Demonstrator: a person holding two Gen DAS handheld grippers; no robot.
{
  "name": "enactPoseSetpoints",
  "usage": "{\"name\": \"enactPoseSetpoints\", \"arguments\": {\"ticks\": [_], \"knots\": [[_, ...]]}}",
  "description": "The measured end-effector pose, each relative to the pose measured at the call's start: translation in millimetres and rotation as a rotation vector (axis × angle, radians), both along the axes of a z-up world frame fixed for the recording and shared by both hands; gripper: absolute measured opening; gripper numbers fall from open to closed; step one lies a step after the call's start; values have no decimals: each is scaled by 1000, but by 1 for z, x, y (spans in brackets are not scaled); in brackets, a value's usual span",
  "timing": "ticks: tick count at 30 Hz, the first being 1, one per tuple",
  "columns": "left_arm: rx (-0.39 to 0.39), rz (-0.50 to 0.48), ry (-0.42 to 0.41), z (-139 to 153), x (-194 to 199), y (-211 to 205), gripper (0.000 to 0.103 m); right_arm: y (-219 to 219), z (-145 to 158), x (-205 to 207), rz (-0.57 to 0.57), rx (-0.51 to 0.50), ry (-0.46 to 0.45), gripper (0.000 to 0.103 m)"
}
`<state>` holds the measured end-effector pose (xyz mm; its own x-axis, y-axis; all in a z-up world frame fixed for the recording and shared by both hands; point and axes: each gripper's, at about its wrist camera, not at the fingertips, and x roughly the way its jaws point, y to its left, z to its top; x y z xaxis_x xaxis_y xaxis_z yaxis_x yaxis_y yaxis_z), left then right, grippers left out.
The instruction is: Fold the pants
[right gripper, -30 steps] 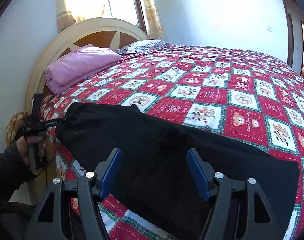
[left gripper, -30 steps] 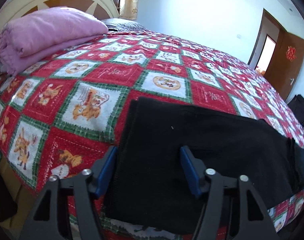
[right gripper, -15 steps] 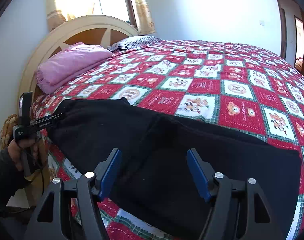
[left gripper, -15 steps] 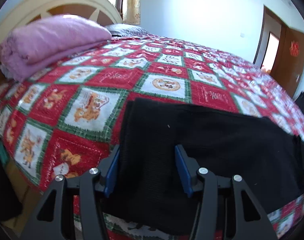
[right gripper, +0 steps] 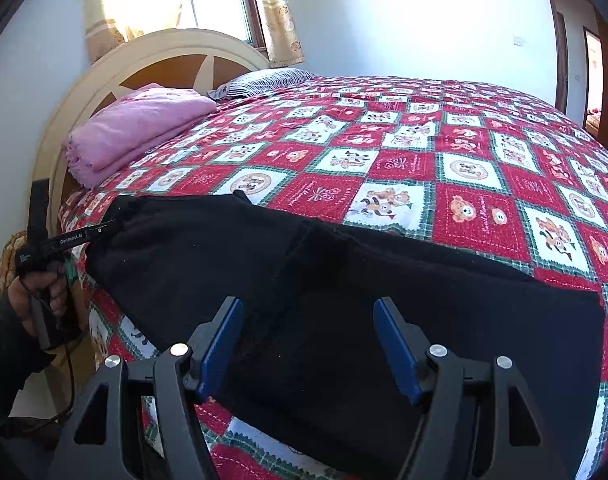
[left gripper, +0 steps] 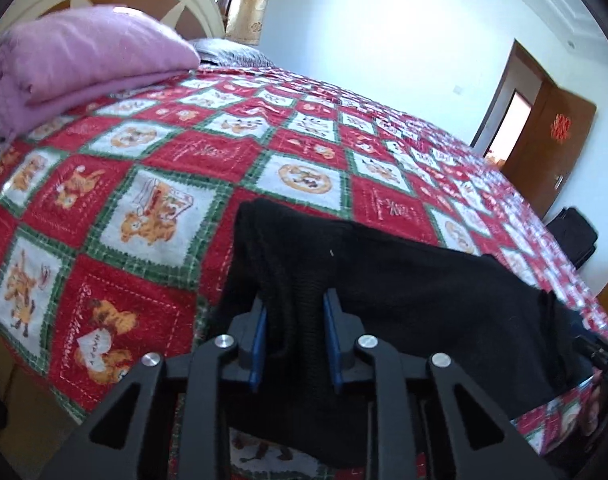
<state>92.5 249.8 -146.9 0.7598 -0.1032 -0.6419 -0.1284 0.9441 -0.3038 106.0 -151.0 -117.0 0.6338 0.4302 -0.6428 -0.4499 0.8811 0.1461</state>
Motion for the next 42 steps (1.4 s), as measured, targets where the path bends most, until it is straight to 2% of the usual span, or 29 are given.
{"name": "enactPoseSetpoints", "arguments": {"ticks": [5,8,12,17,24,34,42], "knots": [[-109,-14,-55,8,-4,11,23,-3,5,-1,-9,14,-11,69],[-96,-29,-81,19,-5,8,23,-6,9,-1,-14,27,-17,69],[-35,-37,-72,23,-5,2,23,-6,10,-2,-18,29,-18,69],[-42,-48,-92,32,-7,0,22,-7,11,-2,-17,25,-19,69],[-51,-69,-134,60,-10,-14,21,-11,15,-1,-31,37,-26,69],[-66,-215,-270,123,-24,-78,21,-45,38,-5,-111,86,-18,69],[-75,-384,-321,154,-16,-150,21,-110,42,-12,-280,103,33,69]]}}
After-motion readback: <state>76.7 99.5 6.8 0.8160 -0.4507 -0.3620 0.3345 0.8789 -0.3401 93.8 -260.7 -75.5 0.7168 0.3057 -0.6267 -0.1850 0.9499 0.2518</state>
